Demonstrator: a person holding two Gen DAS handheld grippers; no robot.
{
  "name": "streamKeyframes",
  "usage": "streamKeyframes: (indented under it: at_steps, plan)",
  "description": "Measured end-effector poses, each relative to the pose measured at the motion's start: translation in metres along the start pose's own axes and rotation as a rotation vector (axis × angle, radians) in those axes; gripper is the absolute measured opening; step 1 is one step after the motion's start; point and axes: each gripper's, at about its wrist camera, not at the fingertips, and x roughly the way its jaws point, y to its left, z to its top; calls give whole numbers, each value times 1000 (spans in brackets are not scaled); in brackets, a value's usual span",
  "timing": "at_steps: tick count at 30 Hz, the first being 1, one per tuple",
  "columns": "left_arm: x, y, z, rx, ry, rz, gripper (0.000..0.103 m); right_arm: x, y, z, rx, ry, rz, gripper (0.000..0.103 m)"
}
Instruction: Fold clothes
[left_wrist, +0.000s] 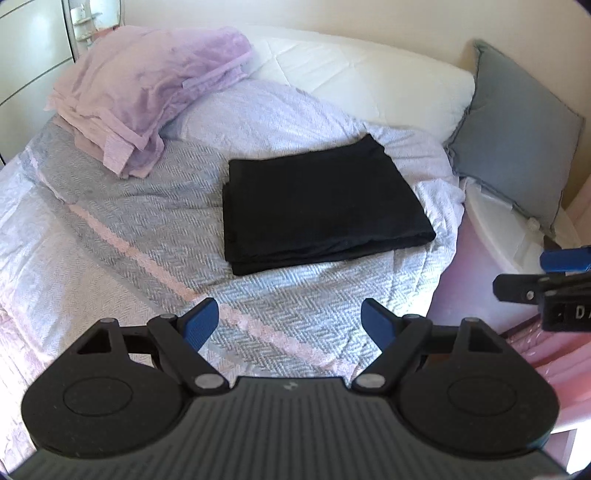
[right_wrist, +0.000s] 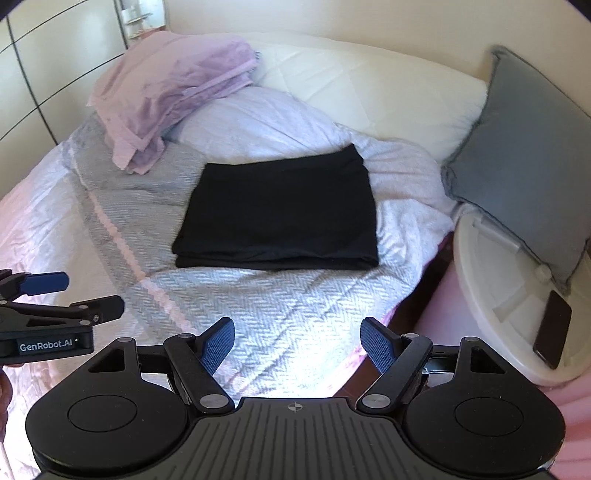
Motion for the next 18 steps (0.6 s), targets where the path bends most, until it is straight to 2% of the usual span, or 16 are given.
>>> streamKeyframes:
  at_steps: [5, 18]
  plan:
    - [-8, 0, 2, -12, -34, 18, 82, -4, 8, 4, -26, -16, 12, 78]
    - [-6, -7, 5, -51, -29, 10, 83, -2, 7, 8, -31, -16, 26, 78]
